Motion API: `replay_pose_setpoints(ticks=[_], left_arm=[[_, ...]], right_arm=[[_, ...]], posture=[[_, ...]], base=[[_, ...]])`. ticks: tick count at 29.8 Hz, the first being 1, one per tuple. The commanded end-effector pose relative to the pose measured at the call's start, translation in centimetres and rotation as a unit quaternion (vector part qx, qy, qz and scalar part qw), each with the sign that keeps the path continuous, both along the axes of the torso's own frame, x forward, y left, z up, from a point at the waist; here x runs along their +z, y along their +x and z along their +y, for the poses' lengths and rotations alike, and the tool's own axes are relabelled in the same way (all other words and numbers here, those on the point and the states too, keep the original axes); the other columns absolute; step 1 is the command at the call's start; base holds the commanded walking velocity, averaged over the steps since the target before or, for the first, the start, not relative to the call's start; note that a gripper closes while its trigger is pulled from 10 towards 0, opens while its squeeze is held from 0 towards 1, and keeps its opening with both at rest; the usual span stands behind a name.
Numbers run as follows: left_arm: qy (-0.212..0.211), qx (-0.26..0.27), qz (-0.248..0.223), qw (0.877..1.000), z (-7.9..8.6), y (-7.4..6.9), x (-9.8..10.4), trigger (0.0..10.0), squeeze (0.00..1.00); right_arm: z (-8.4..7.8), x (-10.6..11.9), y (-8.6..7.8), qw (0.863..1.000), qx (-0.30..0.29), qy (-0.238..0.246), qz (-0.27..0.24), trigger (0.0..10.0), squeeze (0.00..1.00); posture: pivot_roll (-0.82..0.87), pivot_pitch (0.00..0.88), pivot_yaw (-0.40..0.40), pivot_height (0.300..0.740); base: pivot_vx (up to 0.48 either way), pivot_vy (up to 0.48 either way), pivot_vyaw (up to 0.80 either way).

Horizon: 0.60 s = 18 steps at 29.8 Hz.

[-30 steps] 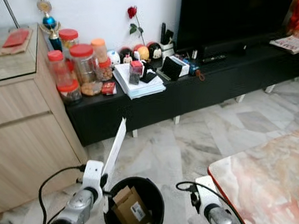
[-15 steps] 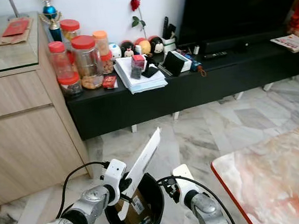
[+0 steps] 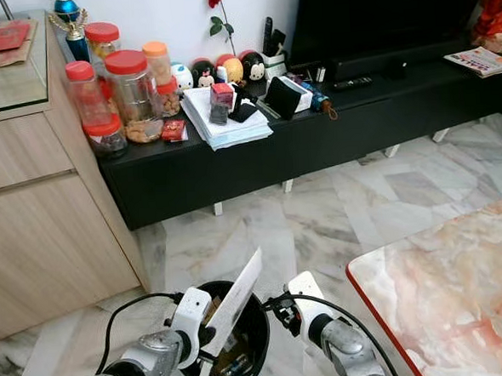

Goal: Picking trash to rubbish bin

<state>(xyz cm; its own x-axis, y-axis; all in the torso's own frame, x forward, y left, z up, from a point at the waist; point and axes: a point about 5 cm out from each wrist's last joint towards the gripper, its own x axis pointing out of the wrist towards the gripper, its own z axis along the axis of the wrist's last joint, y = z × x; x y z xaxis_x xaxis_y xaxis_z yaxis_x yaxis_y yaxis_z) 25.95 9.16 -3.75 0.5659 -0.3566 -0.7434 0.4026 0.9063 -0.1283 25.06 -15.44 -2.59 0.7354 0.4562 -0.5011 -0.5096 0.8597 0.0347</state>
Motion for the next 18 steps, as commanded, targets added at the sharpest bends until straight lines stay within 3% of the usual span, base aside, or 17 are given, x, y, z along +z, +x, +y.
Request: replay_pose_setpoints(ticks=[1,5,6,7,8,10,18], left_arm=[[-0.005,0.010,0.016,1.000,-0.01,-0.56,-0.43,10.0,0.00],[-0.012,0.014,0.026,0.999,0.07,-0.67,-0.51,10.0,0.00],[-0.013,0.015,0.027,0.999,0.05,-0.68,-0.52,10.0,0.15],[-0.014,0.015,0.027,0.999,0.05,-0.67,-0.51,10.0,0.38],[-0.014,0.016,0.027,0.999,0.05,-0.67,-0.51,10.0,0.95],[-0.015,0.018,0.027,0.999,0.06,-0.65,-0.50,10.0,1.00],[-0.016,0.022,0.025,0.999,0.19,-0.48,-0.39,10.0,1.00]], right_arm=[[-0.14,0.12,0.04,1.000,0.000,-0.001,-0.002,10.0,0.00],[-0.19,0.12,0.03,1.000,0.001,-0.004,-0.002,10.0,0.00],[-0.19,0.12,0.03,1.000,0.000,-0.004,-0.002,10.0,0.00],[-0.21,0.13,0.02,1.000,0.000,-0.003,-0.002,10.0,0.00],[-0.23,0.12,0.02,1.000,0.000,-0.004,-0.002,10.0,0.00],[-0.29,0.10,0.00,1.000,-0.001,-0.005,-0.002,10.0,0.00],[-0.33,0.06,-0.05,1.000,-0.004,-0.003,0.000,10.0,0.00]], posture=[[0.02,0.090,-0.101,0.740],[0.01,0.090,-0.100,0.740],[0.01,0.090,-0.100,0.740],[0.01,0.089,-0.101,0.740],[0.01,0.089,-0.101,0.740],[0.02,0.090,-0.101,0.740],[0.02,0.089,-0.101,0.740]], base=[[0.000,0.000,0.00],[0.000,0.000,0.00],[0.000,0.000,0.00],[0.000,0.000,0.00],[0.000,0.000,0.00],[0.000,0.000,0.00],[0.000,0.000,0.00]])
